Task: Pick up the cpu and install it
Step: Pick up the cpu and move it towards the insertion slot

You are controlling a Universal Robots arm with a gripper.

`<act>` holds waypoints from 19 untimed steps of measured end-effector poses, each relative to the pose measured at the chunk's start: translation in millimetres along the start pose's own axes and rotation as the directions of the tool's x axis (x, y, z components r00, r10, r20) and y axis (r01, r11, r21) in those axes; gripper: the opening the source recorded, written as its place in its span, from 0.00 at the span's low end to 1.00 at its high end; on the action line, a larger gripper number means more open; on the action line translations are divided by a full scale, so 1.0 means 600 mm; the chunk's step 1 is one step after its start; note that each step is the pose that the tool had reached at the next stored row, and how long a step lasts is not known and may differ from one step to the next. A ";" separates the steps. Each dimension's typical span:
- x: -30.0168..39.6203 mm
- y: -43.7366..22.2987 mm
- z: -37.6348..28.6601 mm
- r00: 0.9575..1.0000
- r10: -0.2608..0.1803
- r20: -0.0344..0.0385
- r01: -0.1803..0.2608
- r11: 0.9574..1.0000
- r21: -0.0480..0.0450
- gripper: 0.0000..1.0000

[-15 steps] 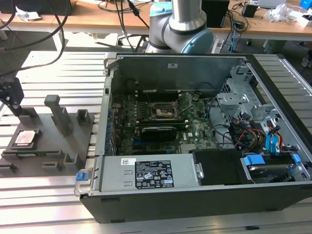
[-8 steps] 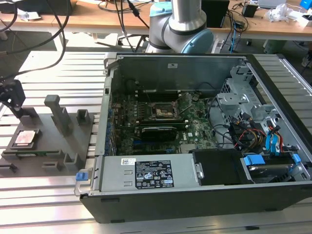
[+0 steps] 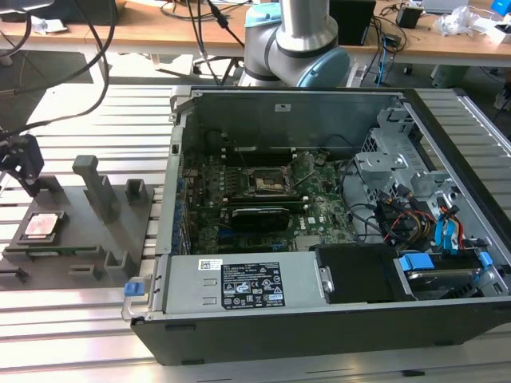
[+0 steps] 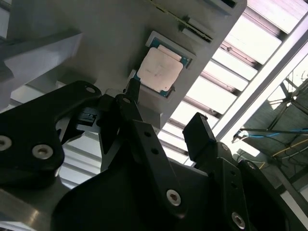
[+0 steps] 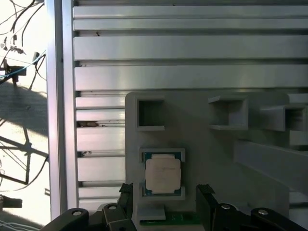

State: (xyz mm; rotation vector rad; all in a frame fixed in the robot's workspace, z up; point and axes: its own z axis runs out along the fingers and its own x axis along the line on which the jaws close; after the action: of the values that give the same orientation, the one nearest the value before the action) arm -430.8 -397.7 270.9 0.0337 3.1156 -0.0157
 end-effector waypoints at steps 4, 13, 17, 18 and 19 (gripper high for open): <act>0.000 0.000 0.006 1.000 0.000 0.000 0.000 1.000 0.000 0.63; 0.001 0.000 0.020 1.000 0.000 0.000 0.000 1.000 0.000 0.63; 0.001 0.000 0.026 1.000 0.000 0.000 0.000 1.000 0.000 0.63; 0.001 0.000 0.028 1.000 0.000 0.000 0.000 1.000 0.000 0.63; 0.001 0.000 0.030 1.000 0.000 0.000 0.000 1.000 0.000 0.63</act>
State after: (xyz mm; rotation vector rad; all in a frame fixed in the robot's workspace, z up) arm -430.9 -397.7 252.8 0.0336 3.1157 -0.0157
